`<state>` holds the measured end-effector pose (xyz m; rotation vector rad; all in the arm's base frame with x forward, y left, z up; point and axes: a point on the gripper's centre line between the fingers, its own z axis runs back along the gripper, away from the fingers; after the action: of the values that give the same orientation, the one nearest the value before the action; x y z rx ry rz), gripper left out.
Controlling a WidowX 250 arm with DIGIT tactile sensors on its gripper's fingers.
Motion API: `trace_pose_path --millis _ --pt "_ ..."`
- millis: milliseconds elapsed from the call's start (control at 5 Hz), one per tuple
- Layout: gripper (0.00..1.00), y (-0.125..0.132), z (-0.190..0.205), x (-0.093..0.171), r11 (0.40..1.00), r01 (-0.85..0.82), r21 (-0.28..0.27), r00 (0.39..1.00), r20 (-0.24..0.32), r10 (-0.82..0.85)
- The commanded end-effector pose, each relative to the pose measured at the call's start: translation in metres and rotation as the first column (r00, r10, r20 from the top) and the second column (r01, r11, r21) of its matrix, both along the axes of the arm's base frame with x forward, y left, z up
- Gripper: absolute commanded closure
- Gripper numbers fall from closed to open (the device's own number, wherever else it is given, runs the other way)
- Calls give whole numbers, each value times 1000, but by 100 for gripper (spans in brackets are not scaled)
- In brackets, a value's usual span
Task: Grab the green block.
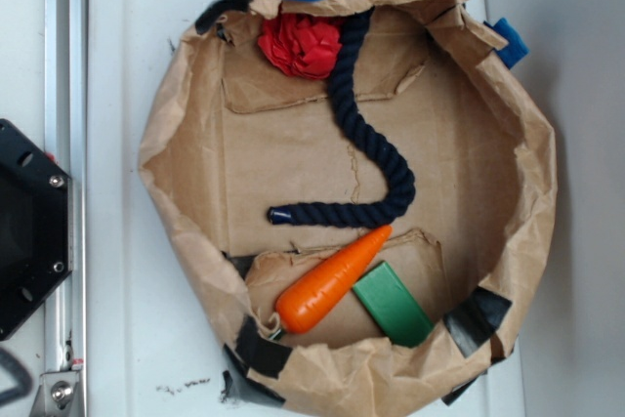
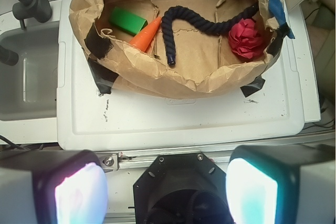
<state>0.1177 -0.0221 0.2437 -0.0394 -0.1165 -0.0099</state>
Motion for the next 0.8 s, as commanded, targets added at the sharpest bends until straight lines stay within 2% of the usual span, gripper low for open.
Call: trace_pose_path --millis 0,200,400,600 --pt "0 0 0 0 1000 0 0 1000 0 0" --pt "0 -3 -6 29 997 77 -6 996 49 -77" --pt "0 -2 -13 65 995 99 34 993 69 -101" --pt "0 -11 -18 93 965 251 71 963 78 -257"
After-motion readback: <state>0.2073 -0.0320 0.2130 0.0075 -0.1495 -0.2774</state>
